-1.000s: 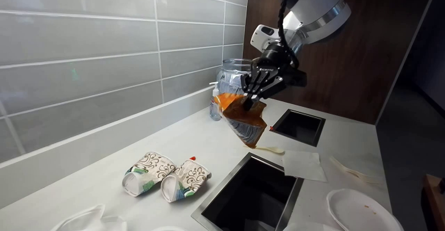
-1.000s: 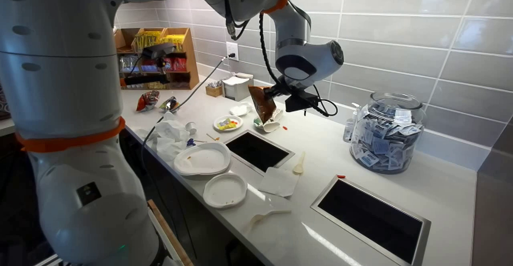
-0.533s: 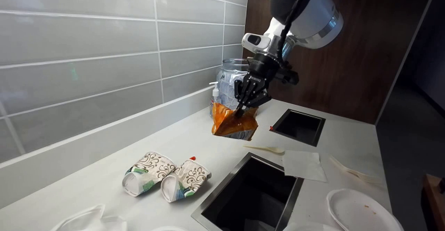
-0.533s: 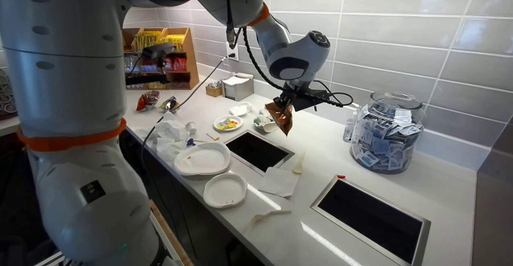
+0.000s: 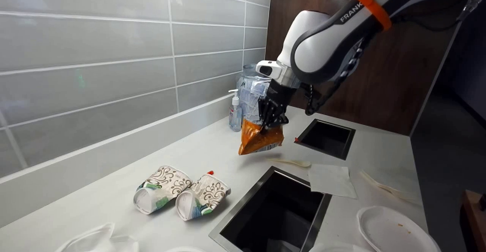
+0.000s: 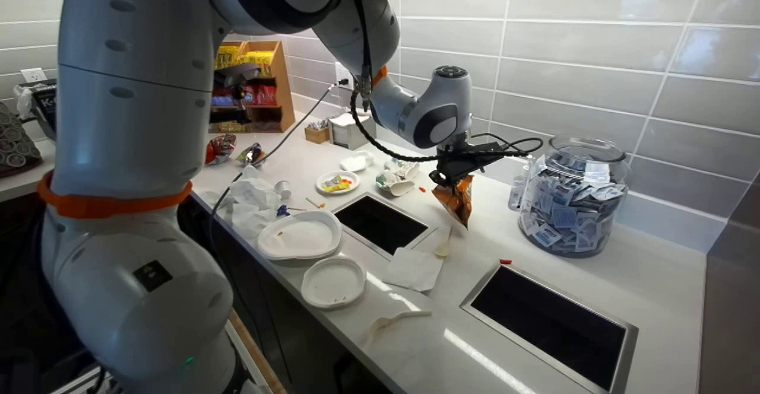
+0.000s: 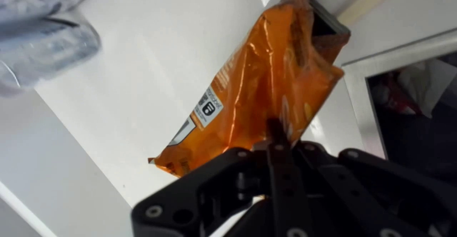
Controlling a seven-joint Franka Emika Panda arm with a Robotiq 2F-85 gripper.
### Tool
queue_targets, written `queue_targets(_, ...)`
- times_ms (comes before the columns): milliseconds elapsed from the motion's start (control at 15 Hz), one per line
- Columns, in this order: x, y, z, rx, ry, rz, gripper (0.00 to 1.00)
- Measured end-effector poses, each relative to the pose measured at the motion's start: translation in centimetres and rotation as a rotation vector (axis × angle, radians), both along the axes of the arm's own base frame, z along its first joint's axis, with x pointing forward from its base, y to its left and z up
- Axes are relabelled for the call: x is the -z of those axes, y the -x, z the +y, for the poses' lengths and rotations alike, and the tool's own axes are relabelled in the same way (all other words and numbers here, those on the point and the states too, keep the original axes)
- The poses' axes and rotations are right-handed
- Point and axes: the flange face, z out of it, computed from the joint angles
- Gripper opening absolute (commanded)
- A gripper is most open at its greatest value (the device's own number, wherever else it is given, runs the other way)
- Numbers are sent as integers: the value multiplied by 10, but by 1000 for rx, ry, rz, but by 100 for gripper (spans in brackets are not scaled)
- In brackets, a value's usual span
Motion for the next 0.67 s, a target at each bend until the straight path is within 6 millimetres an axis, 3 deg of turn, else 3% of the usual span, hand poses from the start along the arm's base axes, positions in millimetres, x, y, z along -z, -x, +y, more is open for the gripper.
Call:
queue_targets(67,3,-2,-3,34,39,5,0)
queue_targets(133,4,-5,-3,65,69,11,26)
queue_targets(200,5,-7,-1,90,90,21,27)
queue_targets(667,-1,-17,24,174,159,106,78)
